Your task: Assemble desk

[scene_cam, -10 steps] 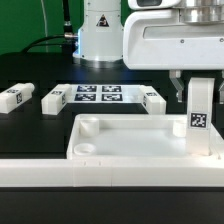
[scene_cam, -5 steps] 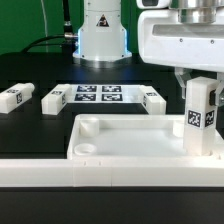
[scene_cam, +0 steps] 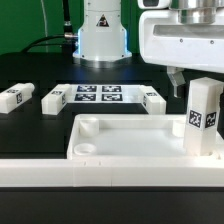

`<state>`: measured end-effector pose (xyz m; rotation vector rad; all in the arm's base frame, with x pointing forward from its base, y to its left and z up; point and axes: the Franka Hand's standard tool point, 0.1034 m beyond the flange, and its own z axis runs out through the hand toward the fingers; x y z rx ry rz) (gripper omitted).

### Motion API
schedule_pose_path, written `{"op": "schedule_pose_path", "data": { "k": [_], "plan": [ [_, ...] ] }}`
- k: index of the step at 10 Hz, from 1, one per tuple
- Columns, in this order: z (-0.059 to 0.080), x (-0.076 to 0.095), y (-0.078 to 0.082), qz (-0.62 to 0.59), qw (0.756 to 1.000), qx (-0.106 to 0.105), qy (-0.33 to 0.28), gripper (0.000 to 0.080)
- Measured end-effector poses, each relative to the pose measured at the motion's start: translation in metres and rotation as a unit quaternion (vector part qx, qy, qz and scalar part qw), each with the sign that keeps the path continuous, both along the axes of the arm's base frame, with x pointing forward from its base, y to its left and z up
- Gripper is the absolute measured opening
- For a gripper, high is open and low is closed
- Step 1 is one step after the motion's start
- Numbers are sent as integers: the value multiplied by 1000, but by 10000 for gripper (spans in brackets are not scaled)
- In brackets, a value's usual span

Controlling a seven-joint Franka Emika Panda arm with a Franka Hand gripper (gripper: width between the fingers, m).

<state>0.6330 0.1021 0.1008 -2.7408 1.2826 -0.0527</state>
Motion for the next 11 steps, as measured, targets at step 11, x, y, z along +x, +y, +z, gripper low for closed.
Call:
{"op": "schedule_pose_path", "data": {
  "k": [11],
  "plan": [
    [-1, 4, 0, 473, 880, -40, -35, 648]
  ]
}}
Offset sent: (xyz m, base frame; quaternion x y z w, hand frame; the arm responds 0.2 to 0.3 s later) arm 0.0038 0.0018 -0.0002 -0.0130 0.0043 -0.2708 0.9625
